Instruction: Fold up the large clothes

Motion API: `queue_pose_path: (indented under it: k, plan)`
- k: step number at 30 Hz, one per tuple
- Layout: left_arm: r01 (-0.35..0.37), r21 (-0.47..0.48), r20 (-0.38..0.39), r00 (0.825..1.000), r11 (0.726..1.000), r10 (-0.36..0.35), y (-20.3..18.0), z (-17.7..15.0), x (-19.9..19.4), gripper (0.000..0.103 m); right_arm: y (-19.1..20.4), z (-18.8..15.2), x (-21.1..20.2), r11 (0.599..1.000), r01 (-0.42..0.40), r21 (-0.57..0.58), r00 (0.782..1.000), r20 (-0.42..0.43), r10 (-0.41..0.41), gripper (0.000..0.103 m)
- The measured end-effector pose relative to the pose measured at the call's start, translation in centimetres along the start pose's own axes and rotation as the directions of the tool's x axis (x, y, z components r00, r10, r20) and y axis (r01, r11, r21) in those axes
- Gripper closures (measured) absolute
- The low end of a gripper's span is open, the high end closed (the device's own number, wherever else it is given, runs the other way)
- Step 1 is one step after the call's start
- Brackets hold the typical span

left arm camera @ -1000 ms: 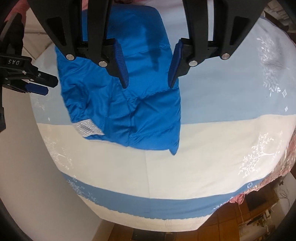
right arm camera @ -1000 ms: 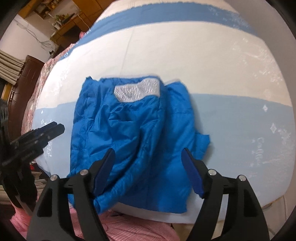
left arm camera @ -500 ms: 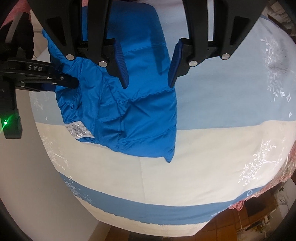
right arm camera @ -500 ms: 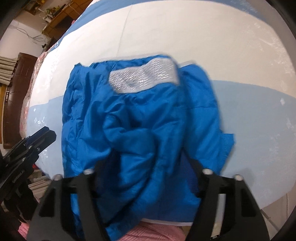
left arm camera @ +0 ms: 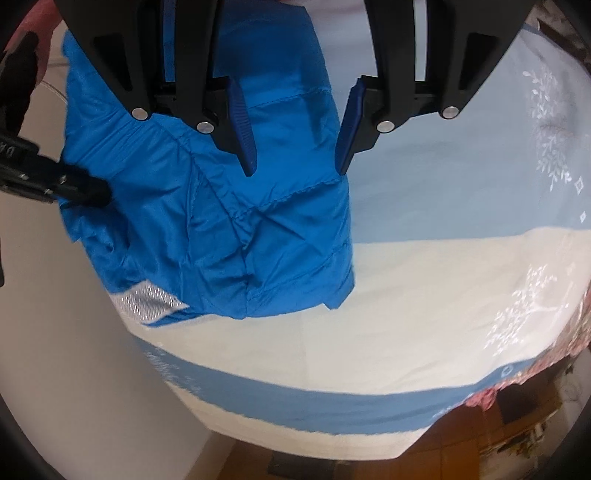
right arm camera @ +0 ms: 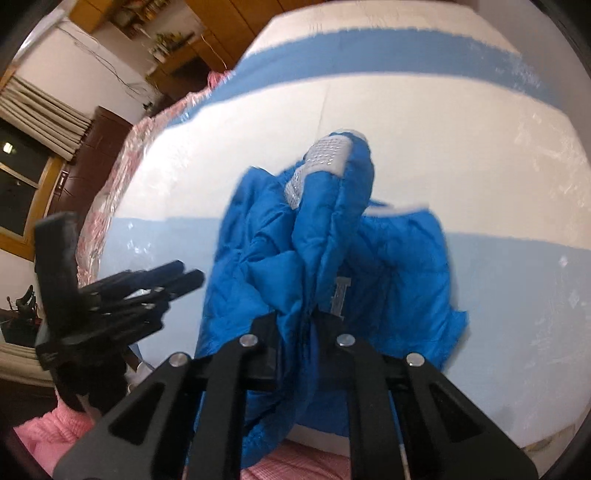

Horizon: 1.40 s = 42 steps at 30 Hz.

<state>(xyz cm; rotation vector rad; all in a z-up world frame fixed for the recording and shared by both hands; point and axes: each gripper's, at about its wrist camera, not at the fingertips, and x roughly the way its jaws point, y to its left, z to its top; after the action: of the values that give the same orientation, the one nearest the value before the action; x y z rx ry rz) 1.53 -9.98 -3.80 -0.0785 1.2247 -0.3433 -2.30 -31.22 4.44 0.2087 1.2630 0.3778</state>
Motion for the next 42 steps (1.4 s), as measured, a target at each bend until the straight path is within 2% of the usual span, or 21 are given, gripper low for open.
queue_pose_path:
  k: [4, 7, 16, 21, 25, 27, 29, 30, 32, 34, 37, 40, 42]
  plan:
    - [0.021, 0.059, 0.02, 1.0, 0.998, -0.023, -2.7, 0.1, 0.0, 0.059, -2.9, -0.7, -1.9, 0.999, 0.019, 0.042, 1.0, 0.017, -0.02, 0.094]
    - [0.029, 0.086, 0.004, 1.0, 0.996, -0.03, -4.3, -0.1, 1.2, 0.059, -5.6, -1.4, -1.3, 0.995, 0.05, 0.091, 0.999, 0.002, -0.05, 0.094]
    - [0.037, 0.153, -0.058, 0.998, 0.988, -0.029, -7.0, -1.2, 6.8, 0.059, -13.6, -5.1, 5.3, 0.977, 0.041, 0.21, 0.995, -0.094, -0.022, 0.089]
    - [0.041, 0.169, -0.077, 0.997, 0.985, -0.028, -7.0, -1.6, 8.8, 0.057, -15.4, -6.8, 8.1, 0.97, 0.017, 0.241, 0.995, -0.095, 0.006, 0.085]
    - [0.018, 0.166, -0.069, 0.998, 0.986, -0.007, -6.8, -1.6, 10.2, 0.056, -15.5, -7.4, 9.3, 0.966, 0.012, 0.259, 0.995, -0.099, 0.015, 0.084]
    - [0.016, 0.157, -0.077, 0.997, 0.987, -0.004, -6.9, -1.3, 10.1, 0.056, -15.0, -6.9, 8.8, 0.972, 0.031, 0.234, 0.994, -0.106, -0.006, 0.082]
    - [0.028, 0.137, -0.096, 0.995, 0.99, -0.015, -6.9, -0.6, 9.7, 0.057, -13.9, -6.3, 7.7, 0.978, 0.078, 0.191, 0.993, -0.107, -0.058, 0.072]
    - [0.037, 0.116, -0.104, 0.994, 0.993, -0.024, -6.6, -0.2, 9.2, 0.058, -13.1, -6.2, 6.4, 0.98, 0.131, 0.149, 0.988, -0.098, -0.118, 0.065]
    - [0.028, 0.088, -0.096, 0.995, 0.996, -0.02, -5.3, -0.5, 7.5, 0.058, -12.0, -5.8, 4.3, 0.977, 0.19, 0.095, 0.981, -0.067, -0.184, 0.064]
    - [0.007, 0.08, -0.076, 0.997, 0.997, -0.001, -4.8, -0.6, 6.0, 0.058, -10.4, -5.5, 2.0, 0.983, 0.178, 0.055, 0.984, -0.029, -0.177, 0.068]
    - [0.018, 0.051, -0.078, 0.997, 0.999, -0.014, -3.9, -1.4, 4.4, 0.058, -6.9, -5.1, 0.4, 0.993, 0.104, -0.051, 0.994, -0.013, -0.105, 0.074]
    - [0.03, 0.058, -0.083, 0.996, 0.998, -0.025, -3.8, -2.6, 3.5, 0.058, -3.7, -5.6, 1.5, 0.99, 0.024, -0.139, 0.995, -0.089, -0.037, 0.089]
    - [0.04, 0.075, -0.092, 0.995, 0.996, -0.033, -4.1, -3.3, 3.5, 0.058, -2.8, -6.6, 2.4, 0.984, 0.022, -0.175, 0.99, -0.135, -0.046, 0.092]
